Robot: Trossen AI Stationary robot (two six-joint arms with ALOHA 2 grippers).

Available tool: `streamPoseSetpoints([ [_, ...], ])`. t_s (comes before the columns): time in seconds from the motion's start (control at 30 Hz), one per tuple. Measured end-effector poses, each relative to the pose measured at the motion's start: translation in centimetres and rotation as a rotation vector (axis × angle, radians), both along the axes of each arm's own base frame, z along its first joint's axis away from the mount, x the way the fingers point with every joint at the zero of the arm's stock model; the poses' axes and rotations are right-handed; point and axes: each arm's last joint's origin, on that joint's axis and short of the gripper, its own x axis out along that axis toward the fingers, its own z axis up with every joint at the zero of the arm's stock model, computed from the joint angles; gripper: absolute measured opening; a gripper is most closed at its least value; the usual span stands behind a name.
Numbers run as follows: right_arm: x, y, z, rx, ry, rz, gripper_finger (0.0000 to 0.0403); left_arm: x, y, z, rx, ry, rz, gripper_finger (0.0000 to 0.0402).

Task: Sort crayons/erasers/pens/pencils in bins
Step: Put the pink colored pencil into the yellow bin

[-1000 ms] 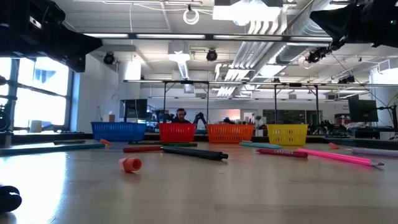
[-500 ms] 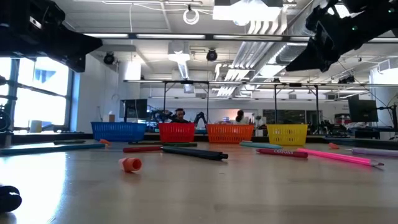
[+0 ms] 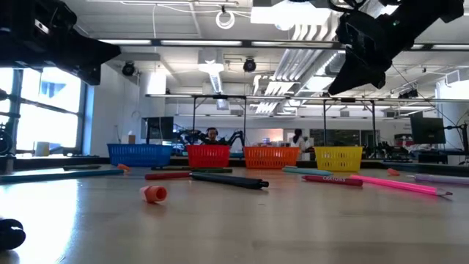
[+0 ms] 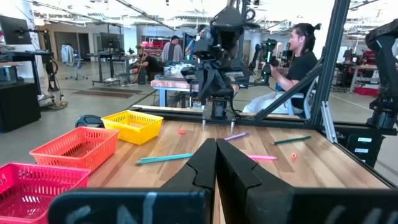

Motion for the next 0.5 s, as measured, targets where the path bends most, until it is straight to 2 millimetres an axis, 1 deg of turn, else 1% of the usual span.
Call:
streamPoseSetpoints([
  [0.1,0.9,0.8,0.1,0.004,0.042,-0.021,0.0000,0.0,0.0,0.0,0.000,0.000,0.000,0.0000],
  [0.23,2.1,1.9,-0.2,0.070,0.107,-0.064,0.0000,0.0,0.0,0.0,0.000,0.000,0.000,0.0000],
  [0.4,3.4,2.8,-1.0,0.211,0.269,-0.218,0.0000,0.0,0.0,0.0,0.000,0.000,0.000,0.0000],
  [0.5,4.5,3.3,-1.9,0.338,0.349,-0.297,0.0000,0.0,0.0,0.0,0.000,0.000,0.000,0.0000],
])
